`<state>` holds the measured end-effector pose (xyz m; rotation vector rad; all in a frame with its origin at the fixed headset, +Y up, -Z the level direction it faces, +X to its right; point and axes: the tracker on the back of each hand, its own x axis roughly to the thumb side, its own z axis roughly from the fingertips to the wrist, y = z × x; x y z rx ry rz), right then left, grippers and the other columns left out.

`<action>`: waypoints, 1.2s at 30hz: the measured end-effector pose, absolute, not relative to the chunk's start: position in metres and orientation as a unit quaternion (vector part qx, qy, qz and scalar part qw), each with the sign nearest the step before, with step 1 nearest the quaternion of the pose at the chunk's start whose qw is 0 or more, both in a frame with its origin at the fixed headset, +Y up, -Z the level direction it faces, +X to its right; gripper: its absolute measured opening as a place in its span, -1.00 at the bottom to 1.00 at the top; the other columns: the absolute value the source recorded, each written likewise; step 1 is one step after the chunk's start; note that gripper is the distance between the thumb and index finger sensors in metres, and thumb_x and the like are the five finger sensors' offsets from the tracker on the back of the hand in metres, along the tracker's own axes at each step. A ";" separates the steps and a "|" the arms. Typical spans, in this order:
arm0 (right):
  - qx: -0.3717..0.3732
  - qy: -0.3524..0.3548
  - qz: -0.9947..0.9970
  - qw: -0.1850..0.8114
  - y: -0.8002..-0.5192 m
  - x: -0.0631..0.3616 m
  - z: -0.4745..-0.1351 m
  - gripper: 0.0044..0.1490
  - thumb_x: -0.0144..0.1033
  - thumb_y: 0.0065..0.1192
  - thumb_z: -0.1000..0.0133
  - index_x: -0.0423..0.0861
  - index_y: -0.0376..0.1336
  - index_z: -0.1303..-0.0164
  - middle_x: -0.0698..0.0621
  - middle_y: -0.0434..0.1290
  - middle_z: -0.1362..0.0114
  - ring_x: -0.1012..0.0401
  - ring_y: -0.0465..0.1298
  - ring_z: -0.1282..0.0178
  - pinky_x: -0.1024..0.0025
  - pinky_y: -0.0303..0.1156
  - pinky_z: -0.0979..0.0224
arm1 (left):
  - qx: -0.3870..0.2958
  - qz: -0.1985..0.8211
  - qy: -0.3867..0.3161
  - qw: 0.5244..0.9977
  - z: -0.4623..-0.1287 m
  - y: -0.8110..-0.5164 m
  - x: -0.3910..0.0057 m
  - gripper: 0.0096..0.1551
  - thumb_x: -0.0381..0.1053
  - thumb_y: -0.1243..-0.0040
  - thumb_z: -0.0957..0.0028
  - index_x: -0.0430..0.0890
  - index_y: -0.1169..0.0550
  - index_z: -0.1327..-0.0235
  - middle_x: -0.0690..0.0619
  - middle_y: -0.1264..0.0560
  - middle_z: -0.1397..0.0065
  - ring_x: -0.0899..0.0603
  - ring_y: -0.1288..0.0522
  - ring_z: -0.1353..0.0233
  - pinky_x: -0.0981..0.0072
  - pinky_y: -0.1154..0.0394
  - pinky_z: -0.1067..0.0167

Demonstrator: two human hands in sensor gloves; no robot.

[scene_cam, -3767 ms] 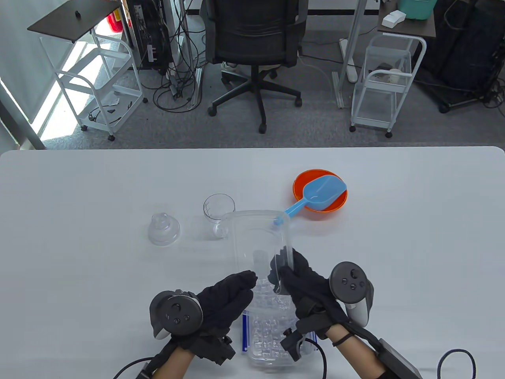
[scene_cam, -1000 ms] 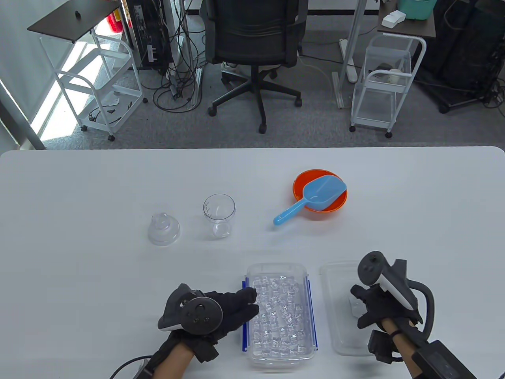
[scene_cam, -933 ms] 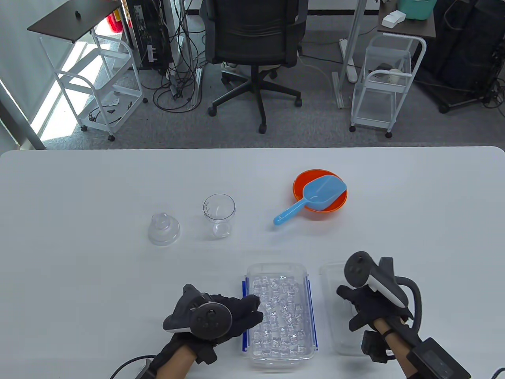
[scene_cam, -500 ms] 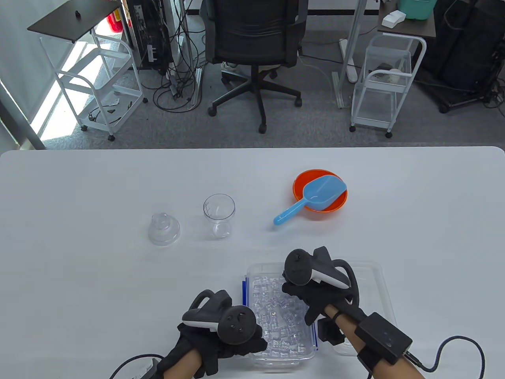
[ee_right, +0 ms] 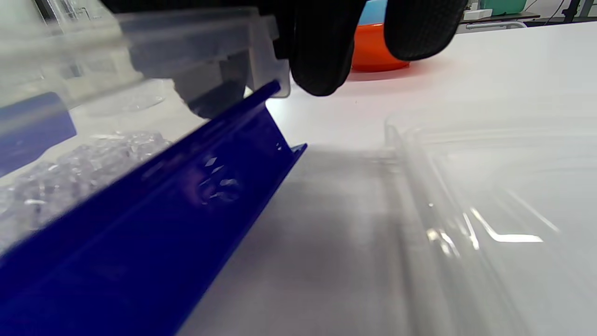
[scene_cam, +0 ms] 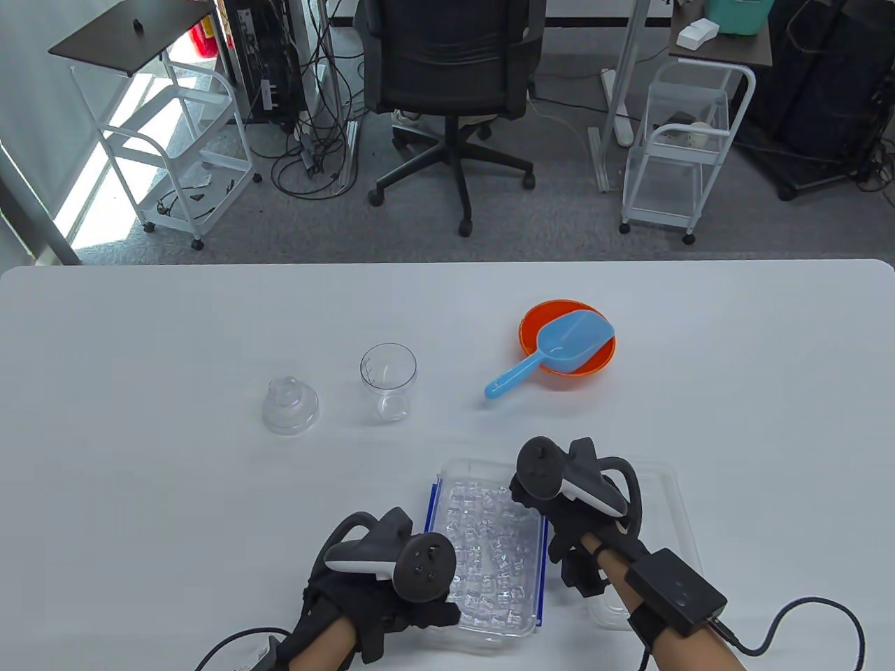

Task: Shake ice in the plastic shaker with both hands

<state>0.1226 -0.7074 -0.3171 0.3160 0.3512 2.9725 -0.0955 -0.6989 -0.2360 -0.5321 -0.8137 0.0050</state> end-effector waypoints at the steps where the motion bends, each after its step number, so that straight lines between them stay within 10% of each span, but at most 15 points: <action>1: 0.104 0.114 0.985 0.075 -0.708 0.125 -0.316 -0.55 -0.06 0.17 -0.10 0.10 0.47 -0.12 0.06 0.43 -0.45 -0.01 0.48 -0.45 -0.23 0.34 -0.46 | -0.255 0.002 -0.372 0.893 -0.241 -0.700 -0.102 -0.46 0.30 0.01 -0.28 -0.04 -0.57 -0.23 -0.03 -0.77 0.15 0.01 -0.74 0.34 0.39 -0.64 0.35; 25: 0.186 0.106 0.970 0.116 -0.713 0.157 -0.260 -0.49 -0.02 0.12 -0.14 -0.05 0.53 -0.01 -0.17 0.58 0.00 -0.05 0.62 0.03 -0.13 0.48 -0.24 | -0.125 0.065 -0.194 0.971 -0.275 -0.710 -0.149 -0.77 0.16 -0.08 -0.26 0.34 -0.47 -0.13 -0.04 -0.72 -0.06 0.02 -0.73 0.24 0.39 -0.64 0.25; 36: 0.264 0.266 0.909 0.183 -0.716 0.155 -0.254 -0.46 -0.04 0.16 -0.16 -0.14 0.54 -0.03 -0.10 0.65 0.22 -0.01 0.67 0.20 -0.08 0.55 -0.14 | -0.109 0.102 -0.187 0.971 -0.281 -0.716 -0.154 -0.79 0.18 -0.04 -0.26 0.43 -0.43 -0.10 -0.06 -0.71 -0.12 0.03 -0.72 0.23 0.38 -0.63 0.24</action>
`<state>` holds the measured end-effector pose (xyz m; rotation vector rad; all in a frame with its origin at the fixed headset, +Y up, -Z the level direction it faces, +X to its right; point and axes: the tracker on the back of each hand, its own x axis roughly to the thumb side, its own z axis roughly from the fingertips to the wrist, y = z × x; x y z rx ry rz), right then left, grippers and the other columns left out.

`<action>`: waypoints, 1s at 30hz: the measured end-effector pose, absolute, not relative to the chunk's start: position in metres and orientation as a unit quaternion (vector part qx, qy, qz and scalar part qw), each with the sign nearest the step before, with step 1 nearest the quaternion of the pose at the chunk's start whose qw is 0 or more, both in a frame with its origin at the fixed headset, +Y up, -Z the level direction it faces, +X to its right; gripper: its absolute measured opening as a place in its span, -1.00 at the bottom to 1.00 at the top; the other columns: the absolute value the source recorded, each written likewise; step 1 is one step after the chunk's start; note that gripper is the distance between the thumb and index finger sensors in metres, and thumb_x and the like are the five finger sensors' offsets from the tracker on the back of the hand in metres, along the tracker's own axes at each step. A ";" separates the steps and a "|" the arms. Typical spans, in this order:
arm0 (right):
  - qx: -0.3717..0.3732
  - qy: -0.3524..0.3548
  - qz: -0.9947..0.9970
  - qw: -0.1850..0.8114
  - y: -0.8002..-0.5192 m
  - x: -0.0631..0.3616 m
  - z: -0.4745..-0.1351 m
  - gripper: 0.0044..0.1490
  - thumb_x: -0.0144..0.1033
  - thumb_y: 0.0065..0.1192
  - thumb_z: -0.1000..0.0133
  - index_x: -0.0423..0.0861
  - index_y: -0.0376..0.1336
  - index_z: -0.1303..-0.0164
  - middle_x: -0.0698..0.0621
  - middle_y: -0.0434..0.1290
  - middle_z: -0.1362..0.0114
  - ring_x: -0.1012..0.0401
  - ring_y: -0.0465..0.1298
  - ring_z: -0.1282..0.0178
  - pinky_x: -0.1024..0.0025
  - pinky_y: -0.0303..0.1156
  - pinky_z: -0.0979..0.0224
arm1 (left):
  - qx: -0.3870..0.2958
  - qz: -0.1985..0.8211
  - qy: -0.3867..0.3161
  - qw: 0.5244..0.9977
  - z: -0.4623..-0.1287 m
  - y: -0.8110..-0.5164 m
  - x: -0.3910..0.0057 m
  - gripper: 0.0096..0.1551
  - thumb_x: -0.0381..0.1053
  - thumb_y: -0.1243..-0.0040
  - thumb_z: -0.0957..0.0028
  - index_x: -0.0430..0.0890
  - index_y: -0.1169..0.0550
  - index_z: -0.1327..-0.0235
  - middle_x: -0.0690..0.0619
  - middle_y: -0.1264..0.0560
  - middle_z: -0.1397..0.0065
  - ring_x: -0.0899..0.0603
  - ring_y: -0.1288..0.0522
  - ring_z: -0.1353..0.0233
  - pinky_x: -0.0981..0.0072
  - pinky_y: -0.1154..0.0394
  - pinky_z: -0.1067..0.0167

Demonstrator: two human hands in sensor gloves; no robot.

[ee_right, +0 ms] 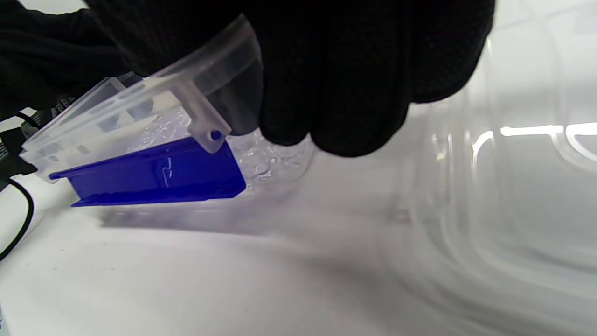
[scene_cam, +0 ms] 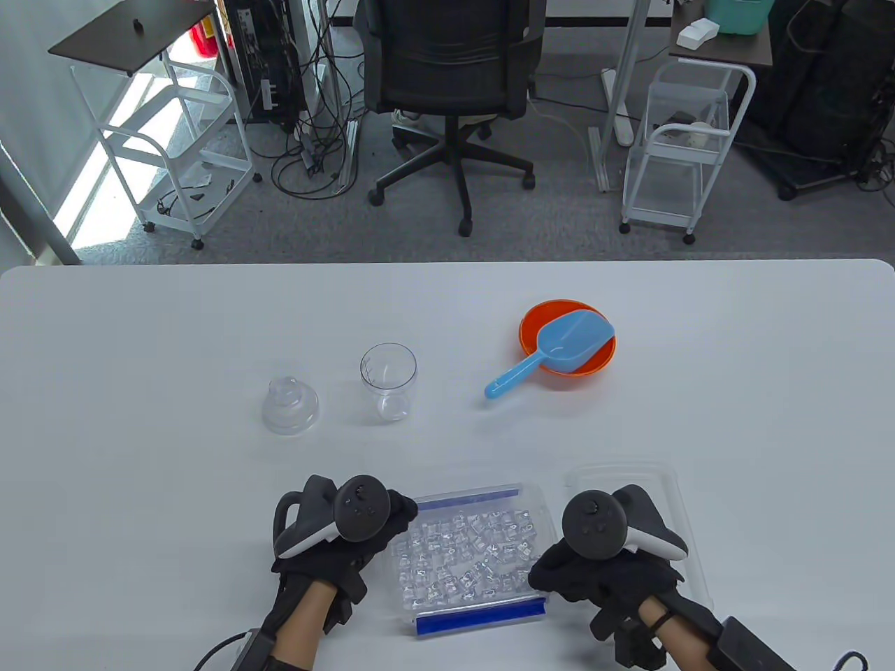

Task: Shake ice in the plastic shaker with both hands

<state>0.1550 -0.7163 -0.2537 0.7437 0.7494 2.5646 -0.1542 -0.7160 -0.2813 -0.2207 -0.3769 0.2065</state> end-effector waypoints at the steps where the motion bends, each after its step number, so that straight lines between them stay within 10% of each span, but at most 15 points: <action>1: 0.268 0.273 0.907 0.179 -0.716 0.155 -0.254 -0.46 -0.05 0.16 -0.16 -0.15 0.54 -0.04 -0.10 0.65 0.22 -0.01 0.67 0.21 -0.08 0.55 -0.13 | -0.108 0.106 -0.187 0.971 -0.281 -0.716 -0.154 -0.79 0.17 -0.04 -0.25 0.42 -0.44 -0.09 -0.07 -0.71 -0.11 0.02 -0.72 0.23 0.38 -0.63 0.24; 23: 0.307 0.346 0.869 0.176 -0.710 0.160 -0.248 -0.39 -0.02 0.12 -0.18 -0.13 0.48 -0.22 -0.13 0.69 0.16 -0.04 0.70 0.19 -0.10 0.56 -0.10 | -0.141 0.102 -0.276 0.945 -0.279 -0.712 -0.152 -0.59 0.26 0.05 -0.27 0.32 -0.43 -0.37 -0.08 -0.72 -0.07 0.01 -0.74 0.18 0.37 -0.65 0.20; 30: 0.316 0.238 0.862 0.317 -0.657 0.198 -0.251 -0.38 0.01 0.09 -0.20 -0.11 0.47 -0.26 -0.13 0.66 0.06 -0.07 0.67 0.07 -0.15 0.50 -0.18 | -0.080 0.238 -0.224 0.942 -0.274 -0.684 -0.193 -0.41 0.29 0.12 -0.30 0.11 -0.44 -0.50 -0.15 -0.70 -0.15 -0.08 -0.73 0.10 0.29 -0.64 0.14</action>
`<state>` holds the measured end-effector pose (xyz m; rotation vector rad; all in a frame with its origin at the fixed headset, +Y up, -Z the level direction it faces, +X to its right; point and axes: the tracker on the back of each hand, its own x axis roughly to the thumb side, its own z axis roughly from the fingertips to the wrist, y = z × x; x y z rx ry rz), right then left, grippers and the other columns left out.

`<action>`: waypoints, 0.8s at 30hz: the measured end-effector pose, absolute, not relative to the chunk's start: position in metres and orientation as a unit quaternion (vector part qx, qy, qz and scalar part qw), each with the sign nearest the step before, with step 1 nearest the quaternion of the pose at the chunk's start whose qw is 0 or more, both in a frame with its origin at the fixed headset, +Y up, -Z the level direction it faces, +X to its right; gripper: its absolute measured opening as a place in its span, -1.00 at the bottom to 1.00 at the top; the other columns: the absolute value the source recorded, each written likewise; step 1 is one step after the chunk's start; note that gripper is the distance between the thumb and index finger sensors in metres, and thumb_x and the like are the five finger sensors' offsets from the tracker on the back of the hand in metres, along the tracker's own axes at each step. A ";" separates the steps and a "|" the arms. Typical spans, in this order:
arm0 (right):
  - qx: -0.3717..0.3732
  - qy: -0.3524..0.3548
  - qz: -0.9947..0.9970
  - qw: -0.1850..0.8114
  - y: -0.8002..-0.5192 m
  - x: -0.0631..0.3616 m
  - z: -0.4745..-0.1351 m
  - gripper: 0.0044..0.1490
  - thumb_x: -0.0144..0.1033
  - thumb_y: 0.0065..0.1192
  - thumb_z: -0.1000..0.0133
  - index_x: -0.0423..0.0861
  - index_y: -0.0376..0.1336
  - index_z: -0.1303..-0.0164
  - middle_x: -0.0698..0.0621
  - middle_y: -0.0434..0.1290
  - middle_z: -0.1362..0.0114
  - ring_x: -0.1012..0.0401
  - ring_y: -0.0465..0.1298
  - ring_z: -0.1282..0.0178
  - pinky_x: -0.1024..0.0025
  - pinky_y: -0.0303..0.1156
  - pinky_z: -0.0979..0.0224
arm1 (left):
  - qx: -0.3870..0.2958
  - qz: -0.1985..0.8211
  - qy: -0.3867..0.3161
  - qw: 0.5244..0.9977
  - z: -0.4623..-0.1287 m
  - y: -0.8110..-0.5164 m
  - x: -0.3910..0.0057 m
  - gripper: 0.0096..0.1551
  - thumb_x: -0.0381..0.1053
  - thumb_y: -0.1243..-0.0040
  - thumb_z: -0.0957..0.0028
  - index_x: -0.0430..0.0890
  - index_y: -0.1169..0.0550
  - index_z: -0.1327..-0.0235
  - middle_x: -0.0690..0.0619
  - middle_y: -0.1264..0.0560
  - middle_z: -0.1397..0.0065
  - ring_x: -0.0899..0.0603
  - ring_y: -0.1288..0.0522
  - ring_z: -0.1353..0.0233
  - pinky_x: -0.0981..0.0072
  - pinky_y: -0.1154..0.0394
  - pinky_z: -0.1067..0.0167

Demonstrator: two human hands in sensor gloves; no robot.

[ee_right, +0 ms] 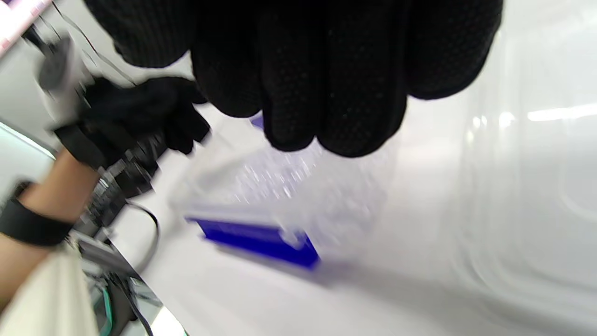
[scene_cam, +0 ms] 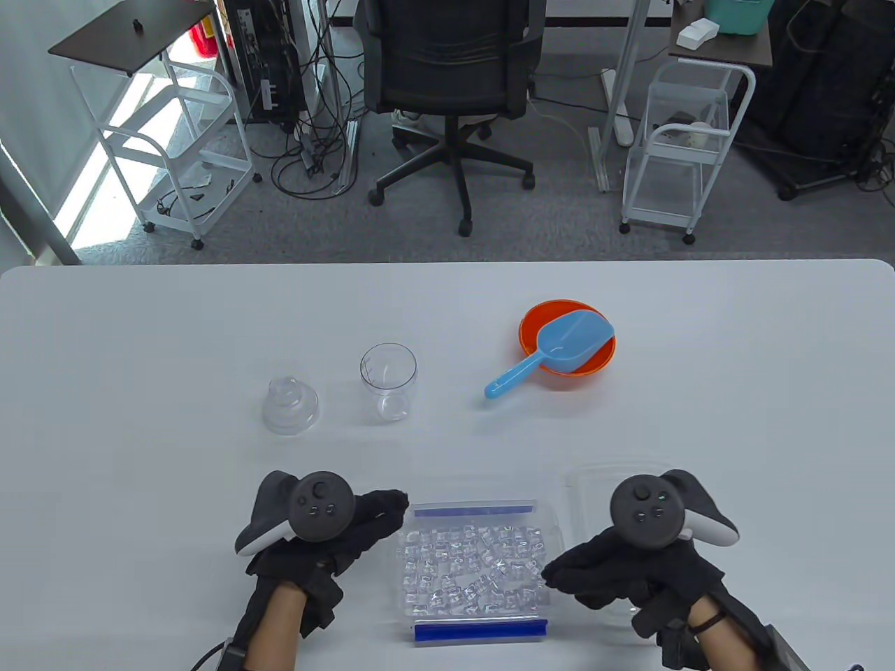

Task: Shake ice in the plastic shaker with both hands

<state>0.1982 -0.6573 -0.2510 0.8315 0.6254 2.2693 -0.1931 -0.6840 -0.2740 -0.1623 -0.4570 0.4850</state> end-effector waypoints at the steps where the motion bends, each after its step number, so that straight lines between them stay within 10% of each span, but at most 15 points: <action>1: 0.309 0.225 0.861 0.337 -0.653 0.202 -0.252 -0.37 0.01 0.07 -0.22 -0.12 0.45 -0.29 -0.15 0.64 -0.01 -0.09 0.65 0.00 -0.18 0.48 -0.21 | -0.072 0.250 -0.218 0.941 -0.274 -0.684 -0.197 -0.40 0.29 0.12 -0.30 0.07 -0.44 -0.51 -0.17 -0.69 -0.15 -0.10 -0.73 0.09 0.27 -0.63 0.13; 9: 0.167 0.101 0.813 0.549 -0.648 0.211 -0.288 0.01 0.12 0.02 -0.24 -0.36 -0.06 -0.64 -0.44 0.12 -0.57 -0.34 0.33 -0.40 -0.16 0.42 -0.26 | -0.060 0.257 -0.205 0.942 -0.276 -0.686 -0.201 -0.34 0.29 0.15 -0.31 -0.03 -0.42 -0.53 -0.22 -0.66 -0.22 -0.16 -0.72 0.01 0.21 -0.62 0.06; 24: -0.134 0.187 0.727 0.647 -0.655 0.139 -0.399 0.31 0.25 -0.18 -0.36 -0.57 -0.57 -0.51 -0.71 -0.29 -0.55 -0.57 0.00 -0.46 -0.38 0.24 -0.34 | -0.076 0.201 -0.215 0.953 -0.277 -0.692 -0.193 -0.34 0.29 0.15 -0.31 -0.04 -0.43 -0.52 -0.21 -0.66 -0.22 -0.17 -0.72 0.01 0.20 -0.62 0.05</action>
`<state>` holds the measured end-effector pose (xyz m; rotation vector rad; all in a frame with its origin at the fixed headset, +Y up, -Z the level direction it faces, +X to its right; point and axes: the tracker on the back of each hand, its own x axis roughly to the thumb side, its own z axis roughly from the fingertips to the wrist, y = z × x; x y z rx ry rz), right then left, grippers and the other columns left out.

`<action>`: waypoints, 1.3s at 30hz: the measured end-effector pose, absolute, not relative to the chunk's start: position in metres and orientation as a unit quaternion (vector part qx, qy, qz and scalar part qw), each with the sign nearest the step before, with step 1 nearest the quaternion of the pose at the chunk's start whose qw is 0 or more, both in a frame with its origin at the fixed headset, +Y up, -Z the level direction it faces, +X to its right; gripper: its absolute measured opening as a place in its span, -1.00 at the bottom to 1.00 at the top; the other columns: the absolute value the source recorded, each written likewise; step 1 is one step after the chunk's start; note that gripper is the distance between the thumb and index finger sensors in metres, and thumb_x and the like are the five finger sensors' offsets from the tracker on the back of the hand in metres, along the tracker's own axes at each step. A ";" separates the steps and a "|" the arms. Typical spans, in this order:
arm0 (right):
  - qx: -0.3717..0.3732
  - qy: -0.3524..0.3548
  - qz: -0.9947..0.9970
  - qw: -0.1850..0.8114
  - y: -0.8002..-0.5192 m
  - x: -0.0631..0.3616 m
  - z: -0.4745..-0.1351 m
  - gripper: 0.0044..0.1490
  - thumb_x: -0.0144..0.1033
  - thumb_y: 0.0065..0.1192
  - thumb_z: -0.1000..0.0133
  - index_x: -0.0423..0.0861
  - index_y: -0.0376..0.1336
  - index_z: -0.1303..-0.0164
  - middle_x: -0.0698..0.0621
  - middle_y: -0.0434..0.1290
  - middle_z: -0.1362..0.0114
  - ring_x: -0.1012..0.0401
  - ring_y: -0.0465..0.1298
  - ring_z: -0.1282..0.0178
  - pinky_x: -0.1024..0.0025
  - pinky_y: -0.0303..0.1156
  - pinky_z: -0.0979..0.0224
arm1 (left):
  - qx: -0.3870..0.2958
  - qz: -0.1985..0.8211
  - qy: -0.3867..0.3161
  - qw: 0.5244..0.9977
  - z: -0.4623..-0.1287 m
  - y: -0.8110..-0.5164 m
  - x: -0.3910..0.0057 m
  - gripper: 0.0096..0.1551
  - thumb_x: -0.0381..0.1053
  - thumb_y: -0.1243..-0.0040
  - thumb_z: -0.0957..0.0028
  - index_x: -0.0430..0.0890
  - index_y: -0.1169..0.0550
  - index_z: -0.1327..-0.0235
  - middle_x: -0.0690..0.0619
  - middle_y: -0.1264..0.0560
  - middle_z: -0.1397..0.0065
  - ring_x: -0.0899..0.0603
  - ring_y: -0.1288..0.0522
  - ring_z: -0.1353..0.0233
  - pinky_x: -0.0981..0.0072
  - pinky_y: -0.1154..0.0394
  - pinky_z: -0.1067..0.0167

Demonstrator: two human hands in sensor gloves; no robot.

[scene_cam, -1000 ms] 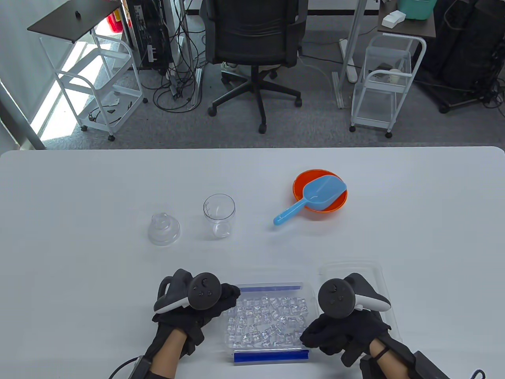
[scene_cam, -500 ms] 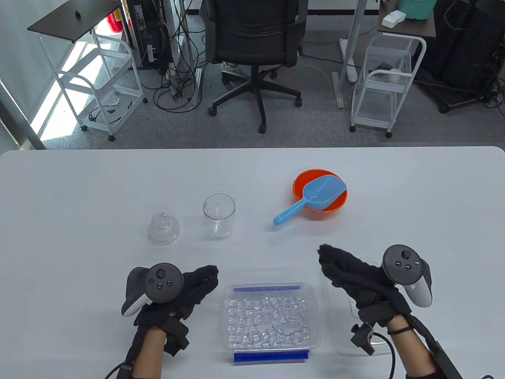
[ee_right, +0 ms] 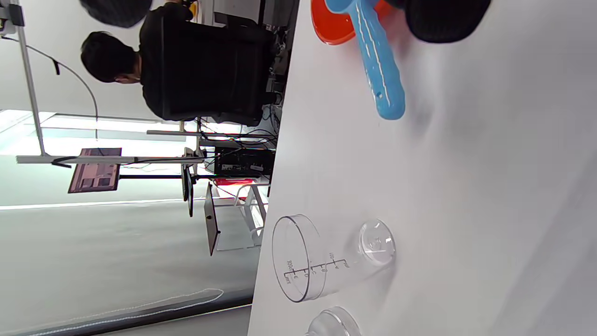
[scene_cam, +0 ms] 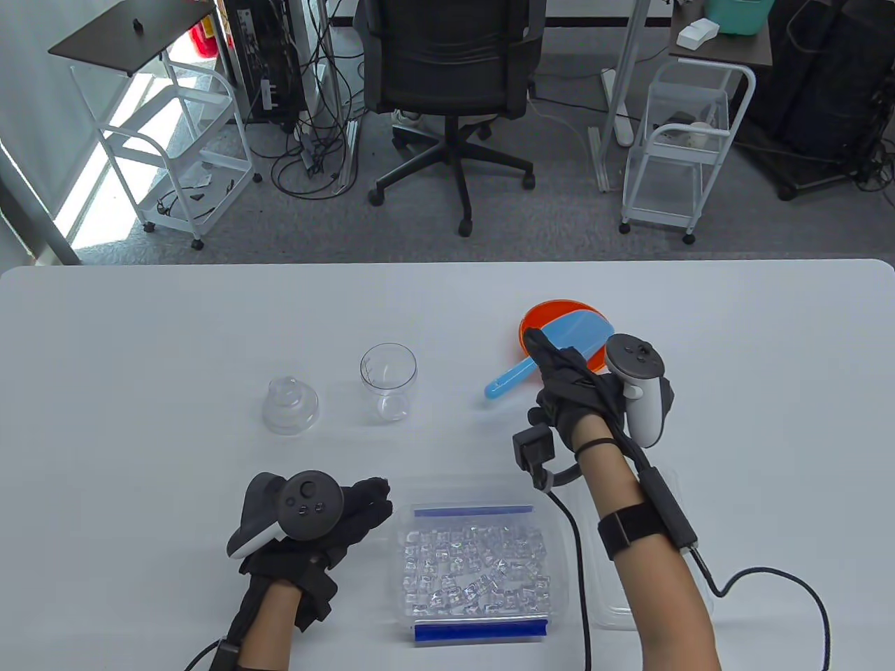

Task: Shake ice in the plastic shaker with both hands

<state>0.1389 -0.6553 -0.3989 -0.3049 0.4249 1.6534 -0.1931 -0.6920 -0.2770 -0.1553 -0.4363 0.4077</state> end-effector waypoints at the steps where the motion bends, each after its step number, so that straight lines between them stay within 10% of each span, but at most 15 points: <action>1: -0.141 0.197 0.730 0.639 -0.663 0.135 -0.404 0.32 0.26 -0.20 -0.36 -0.57 -0.60 -0.50 -0.72 -0.33 -0.54 -0.59 -0.04 -0.46 -0.40 0.22 -0.36 | -0.077 0.202 -0.214 0.953 -0.277 -0.692 -0.194 -0.34 0.29 0.15 -0.31 -0.05 -0.43 -0.52 -0.21 -0.66 -0.22 -0.17 -0.72 0.01 0.20 -0.62 0.06; 17: -0.195 0.262 0.657 0.680 -0.743 0.122 -0.434 0.32 0.28 -0.36 -0.44 -0.57 -0.75 -0.42 -0.70 -0.49 -0.53 -0.57 -0.22 -0.51 -0.44 0.07 -0.45 | -0.106 0.198 -0.218 0.950 -0.279 -0.699 -0.193 -0.33 0.30 0.15 -0.30 -0.05 -0.43 -0.52 -0.22 -0.67 -0.21 -0.17 -0.72 0.01 0.21 -0.62 0.07; 39: -0.258 0.219 0.627 0.701 -0.763 0.120 -0.448 0.26 0.06 -0.08 -0.40 -0.57 -0.63 -0.47 -0.58 -0.25 -0.58 -0.32 0.14 -0.48 -0.22 0.26 -0.45 | -0.120 0.172 -0.215 0.954 -0.281 -0.702 -0.194 -0.32 0.29 0.15 -0.30 -0.09 -0.48 -0.46 -0.21 -0.68 -0.20 -0.17 -0.72 0.02 0.21 -0.63 0.07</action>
